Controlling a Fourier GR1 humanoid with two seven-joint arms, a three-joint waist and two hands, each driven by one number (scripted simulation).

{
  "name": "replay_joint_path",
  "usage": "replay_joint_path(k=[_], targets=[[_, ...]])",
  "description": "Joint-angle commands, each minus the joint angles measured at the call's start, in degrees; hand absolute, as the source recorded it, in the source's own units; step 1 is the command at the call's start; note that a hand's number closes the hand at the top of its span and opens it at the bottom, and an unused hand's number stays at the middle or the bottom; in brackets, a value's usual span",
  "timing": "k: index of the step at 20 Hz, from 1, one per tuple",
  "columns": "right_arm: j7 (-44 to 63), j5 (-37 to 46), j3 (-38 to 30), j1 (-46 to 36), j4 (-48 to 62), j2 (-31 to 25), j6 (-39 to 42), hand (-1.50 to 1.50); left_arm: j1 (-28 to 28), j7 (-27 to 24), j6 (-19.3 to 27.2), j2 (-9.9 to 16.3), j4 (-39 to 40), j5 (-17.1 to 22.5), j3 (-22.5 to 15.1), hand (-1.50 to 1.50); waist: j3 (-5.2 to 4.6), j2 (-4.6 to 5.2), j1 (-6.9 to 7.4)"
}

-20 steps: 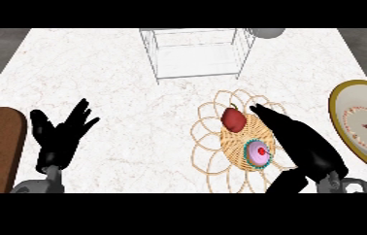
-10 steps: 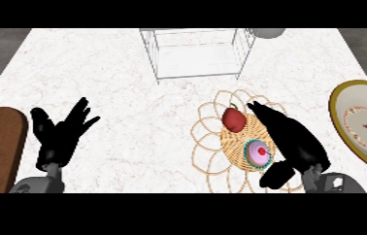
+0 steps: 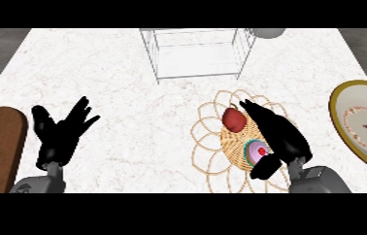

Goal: Pick the cupcake from the placemat and place it in the tiered shelf

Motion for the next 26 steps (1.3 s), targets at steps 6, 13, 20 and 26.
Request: replay_joint_path(k=[6,13,20,26], targets=[[-6.0,2.1,6.7,1.2,0.5,-0.1,5.9,1.5,2.7,-2.4,-0.7,-2.3,1.7,-1.6,-1.4,0.0,-0.41,0.29,-0.2],[-2.3,5.0,10.0,0.7,-1.4,8.5,3.5,1.5,-0.1,-1.9,-0.8,-2.7,4.9,-1.6,0.0,0.0,-0.44,0.33,-0.32],[18.6,-1.7,18.8,-19.3,12.9,17.9,-11.0,1.5,0.2,-3.2,-1.1,-3.8,4.8,-3.2,-2.2,0.0,-0.49,0.86,2.73],[28.2,-4.3,21.7,-32.1,6.1,18.0,-23.8,1.5,-0.7,-1.4,-1.4,-2.4,3.1,-2.1,-0.5,0.0,-0.45,0.27,1.74]])
